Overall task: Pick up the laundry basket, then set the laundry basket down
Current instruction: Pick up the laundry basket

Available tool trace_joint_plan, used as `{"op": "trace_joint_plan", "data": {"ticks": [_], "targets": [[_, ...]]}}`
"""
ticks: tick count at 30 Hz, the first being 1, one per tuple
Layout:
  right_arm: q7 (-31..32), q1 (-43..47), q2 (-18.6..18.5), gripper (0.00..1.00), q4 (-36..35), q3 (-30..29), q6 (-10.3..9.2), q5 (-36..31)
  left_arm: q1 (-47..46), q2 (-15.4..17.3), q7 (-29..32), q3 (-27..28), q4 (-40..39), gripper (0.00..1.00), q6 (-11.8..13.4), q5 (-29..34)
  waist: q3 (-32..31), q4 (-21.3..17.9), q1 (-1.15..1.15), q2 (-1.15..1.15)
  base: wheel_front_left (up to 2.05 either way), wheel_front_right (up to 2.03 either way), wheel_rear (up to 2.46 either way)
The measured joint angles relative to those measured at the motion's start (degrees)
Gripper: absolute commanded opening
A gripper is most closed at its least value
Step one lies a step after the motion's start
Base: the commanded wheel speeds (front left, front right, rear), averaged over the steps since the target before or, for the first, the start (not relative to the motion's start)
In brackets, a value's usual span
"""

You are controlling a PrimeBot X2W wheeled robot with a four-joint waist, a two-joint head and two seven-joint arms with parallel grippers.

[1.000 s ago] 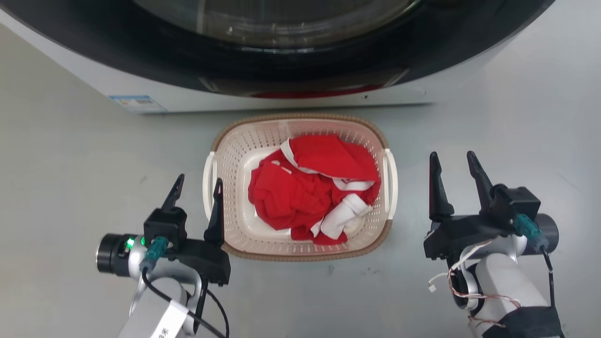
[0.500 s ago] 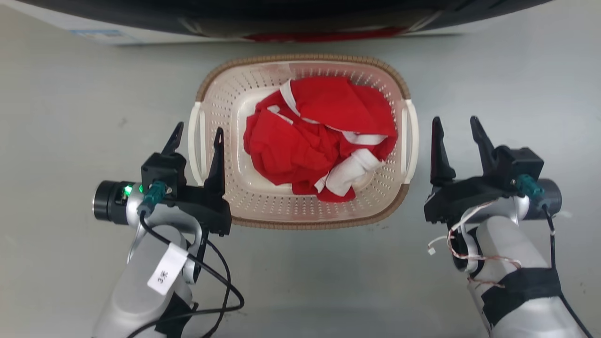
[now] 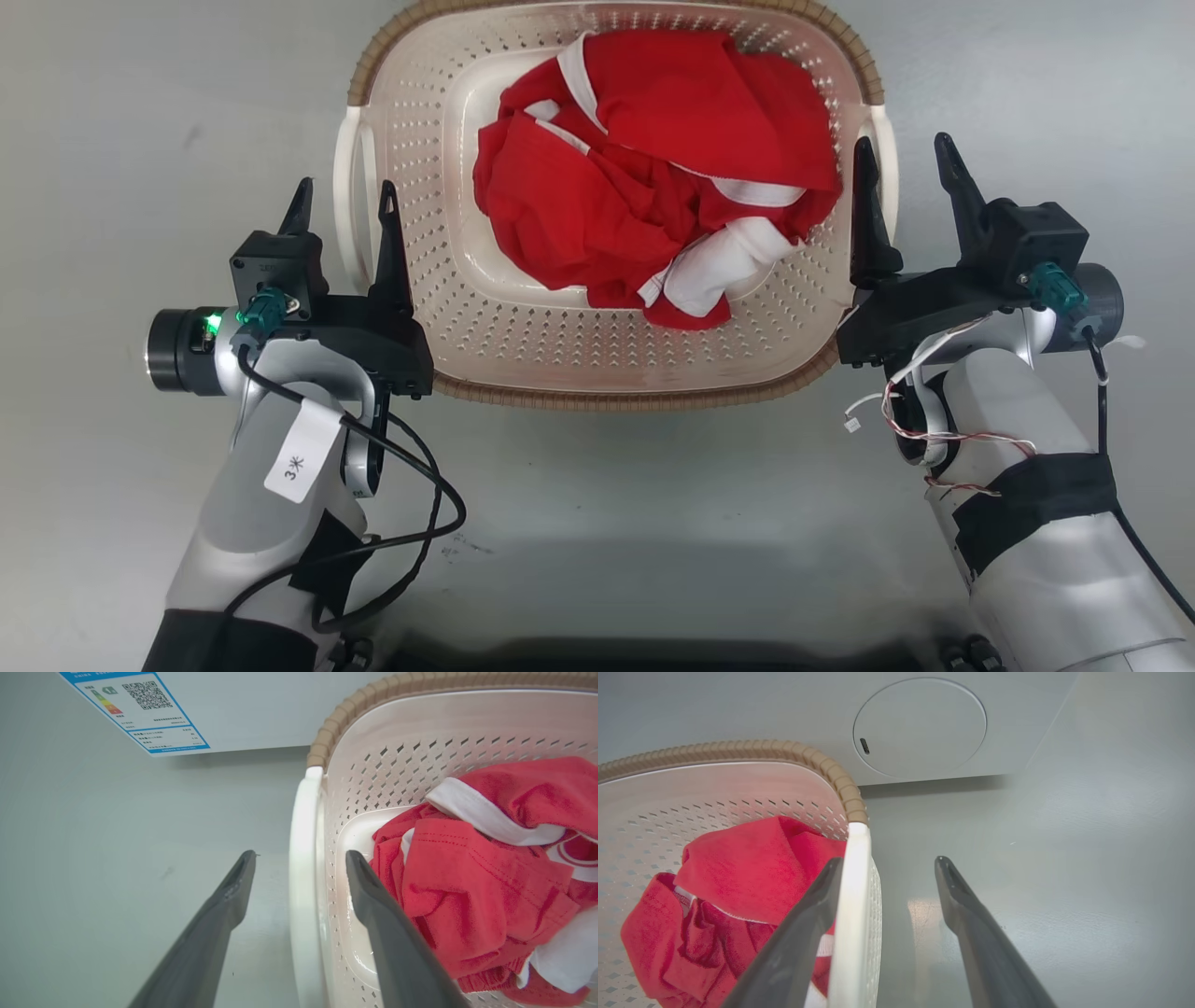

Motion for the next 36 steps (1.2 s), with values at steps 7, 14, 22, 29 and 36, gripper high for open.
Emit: {"op": "trace_joint_plan", "data": {"ticks": [7,14,22,29,36], "targets": [[-0.33,-1.75,-0.04,1.0,2.69,1.31,0.27,-0.02,-1.07,-0.07,-0.43,-0.31,3.32,1.0,0.16,-0.34,2.3,0.84,0.0,0.0,0.0,0.0,0.0],[-0.36,-3.57,-0.08,1.0,6.71,2.74,0.21,0.05,-3.17,-0.21,-0.69,-1.18,6.54,1.0,0.15,-0.6,2.85,1.06,0.0,-0.01,0.0,0.0,0.0],[-0.81,-5.37,-0.26,1.0,8.75,6.53,-0.37,2.97,-5.41,-0.24,-0.91,-3.31,8.96,0.96,0.1,-2.34,2.78,1.27,-0.01,-0.01,0.0,0.0,0.0],[-0.82,-6.06,-0.35,0.25,10.77,9.84,-0.88,5.91,-5.65,-0.26,-0.91,-6.26,11.03,0.13,-0.36,-4.72,1.97,1.09,-0.01,-0.01,0.0,0.0,0.0],[-0.82,-6.14,-0.59,0.0,12.76,11.88,-1.78,8.8,-5.58,-0.25,-0.92,-8.57,12.61,0.0,-0.82,-7.61,0.28,0.81,0.0,-0.01,0.0,0.0,0.0]]}}
